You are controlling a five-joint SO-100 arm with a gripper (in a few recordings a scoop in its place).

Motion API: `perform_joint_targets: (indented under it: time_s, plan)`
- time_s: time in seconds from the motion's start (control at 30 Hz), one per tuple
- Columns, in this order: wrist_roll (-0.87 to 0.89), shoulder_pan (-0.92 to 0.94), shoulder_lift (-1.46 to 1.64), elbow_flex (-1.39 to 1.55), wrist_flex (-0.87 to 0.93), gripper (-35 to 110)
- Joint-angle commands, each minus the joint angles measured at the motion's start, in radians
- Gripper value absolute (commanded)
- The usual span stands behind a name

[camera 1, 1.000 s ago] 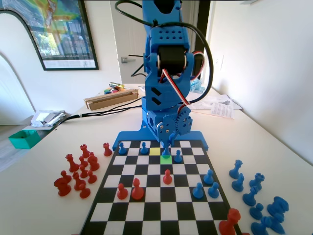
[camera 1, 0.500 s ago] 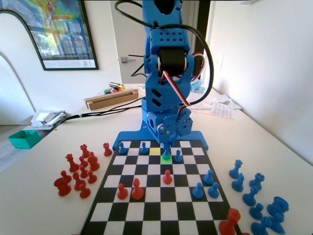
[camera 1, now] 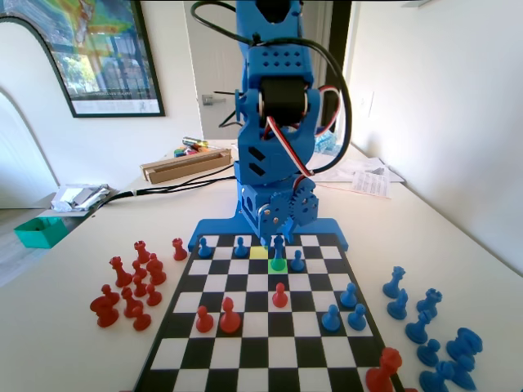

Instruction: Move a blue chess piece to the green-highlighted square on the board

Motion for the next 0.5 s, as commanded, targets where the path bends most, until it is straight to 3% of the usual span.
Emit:
perform_joint_targets:
  time_s: [0.0, 0.47]
  plan:
    - [-0.021, -0.003, 0.077, -0.097, 0.109, 15]
    - [0.043, 0.012, 0.333, -0.422, 0.609, 3]
